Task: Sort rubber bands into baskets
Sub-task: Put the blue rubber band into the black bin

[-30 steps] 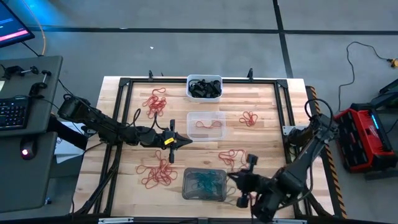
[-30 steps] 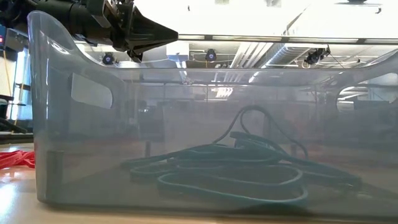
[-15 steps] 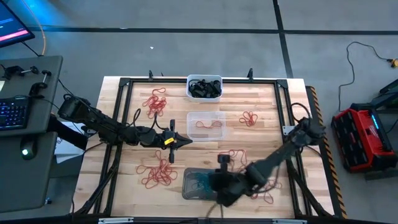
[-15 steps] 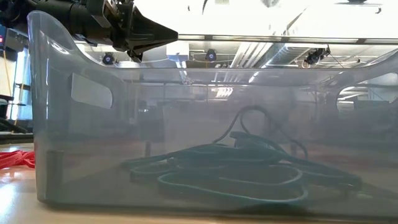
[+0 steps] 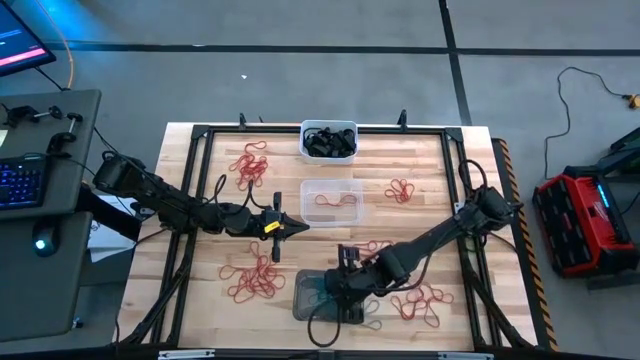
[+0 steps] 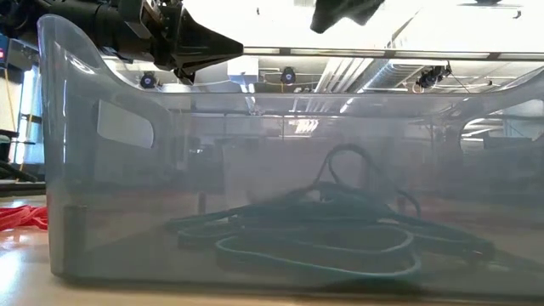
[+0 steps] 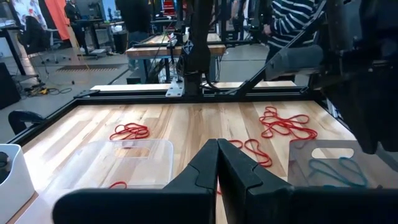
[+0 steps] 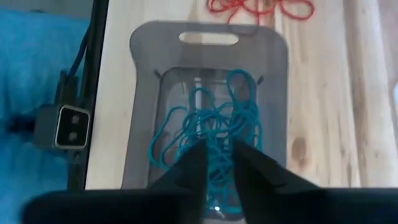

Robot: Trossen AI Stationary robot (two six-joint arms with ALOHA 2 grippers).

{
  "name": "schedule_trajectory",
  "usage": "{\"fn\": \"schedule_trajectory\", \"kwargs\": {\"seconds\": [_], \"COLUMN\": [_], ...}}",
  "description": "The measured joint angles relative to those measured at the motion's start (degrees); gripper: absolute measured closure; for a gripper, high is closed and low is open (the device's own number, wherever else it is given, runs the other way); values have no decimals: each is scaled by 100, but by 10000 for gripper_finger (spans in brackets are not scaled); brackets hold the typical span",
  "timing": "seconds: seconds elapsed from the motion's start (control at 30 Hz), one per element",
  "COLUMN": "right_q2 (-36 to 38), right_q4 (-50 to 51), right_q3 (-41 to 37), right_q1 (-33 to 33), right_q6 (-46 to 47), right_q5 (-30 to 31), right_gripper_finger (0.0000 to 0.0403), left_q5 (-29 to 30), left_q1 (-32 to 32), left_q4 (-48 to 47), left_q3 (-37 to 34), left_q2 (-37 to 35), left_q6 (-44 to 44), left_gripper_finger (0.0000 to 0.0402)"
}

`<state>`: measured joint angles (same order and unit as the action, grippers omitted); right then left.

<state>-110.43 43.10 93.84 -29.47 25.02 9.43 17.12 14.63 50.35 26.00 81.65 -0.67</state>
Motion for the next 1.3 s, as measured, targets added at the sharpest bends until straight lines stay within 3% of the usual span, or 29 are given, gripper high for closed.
{"fn": "schedule_trajectory", "kwargs": {"seconds": [0.17,0.27,0.47,0.73,1.03,1.3], "right_q2": [0,10,54,55,50,50], "right_q4": [300,759,1686,1852,794,-509], "right_q3": [133,419,651,-89,-1555,-2434], "right_q1": [-132,-365,-1106,-1646,-1309,-1008], "right_q6": [83,268,1307,2770,2383,1630], "right_q5": [-46,113,469,530,-256,-446], "right_gripper_finger": [245,224,267,283,283,284], "left_q5": [0,0,0,0,0,0], "left_q1": [2,2,1,0,0,2], "left_q4": [0,0,-17,-33,-33,-33], "left_q3": [0,0,0,0,0,0], "left_q2": [0,0,0,0,0,-1], "left_q6": [-2,-62,-16,31,57,60], "left_gripper_finger": [402,402,402,401,402,401]}}
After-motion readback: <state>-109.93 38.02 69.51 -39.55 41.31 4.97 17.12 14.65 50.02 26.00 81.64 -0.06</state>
